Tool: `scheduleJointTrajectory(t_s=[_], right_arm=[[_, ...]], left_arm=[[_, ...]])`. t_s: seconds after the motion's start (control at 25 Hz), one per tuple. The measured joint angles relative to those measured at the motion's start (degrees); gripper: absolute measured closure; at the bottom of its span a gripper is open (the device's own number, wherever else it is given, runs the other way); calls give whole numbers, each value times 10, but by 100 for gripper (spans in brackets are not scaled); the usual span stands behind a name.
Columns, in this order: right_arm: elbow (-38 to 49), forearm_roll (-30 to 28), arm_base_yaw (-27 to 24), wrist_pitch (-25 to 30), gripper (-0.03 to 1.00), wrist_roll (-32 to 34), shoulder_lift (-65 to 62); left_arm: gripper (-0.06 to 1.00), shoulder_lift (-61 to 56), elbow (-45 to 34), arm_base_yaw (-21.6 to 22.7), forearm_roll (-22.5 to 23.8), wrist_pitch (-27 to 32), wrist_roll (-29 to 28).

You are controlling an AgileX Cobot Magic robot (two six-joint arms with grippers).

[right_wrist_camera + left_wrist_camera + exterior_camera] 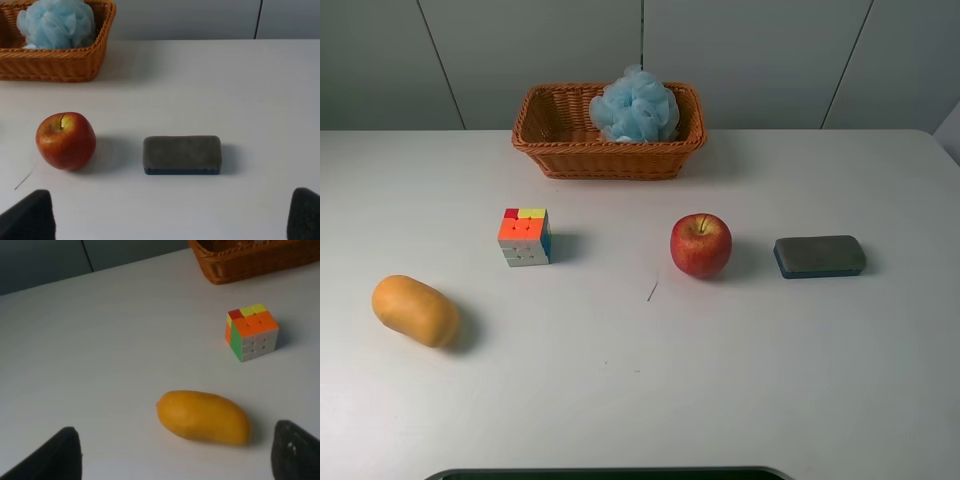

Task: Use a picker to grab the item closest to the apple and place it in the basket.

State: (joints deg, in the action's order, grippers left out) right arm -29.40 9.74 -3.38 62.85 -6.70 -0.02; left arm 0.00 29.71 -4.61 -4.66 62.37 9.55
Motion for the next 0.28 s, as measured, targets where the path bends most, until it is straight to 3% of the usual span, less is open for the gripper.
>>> scheduleJointTrajectory(t_s=[0.28], right_arm=[[0, 0, 0, 0, 27, 0, 0]], left_arm=[[22, 0, 0, 0, 0, 0, -1]])
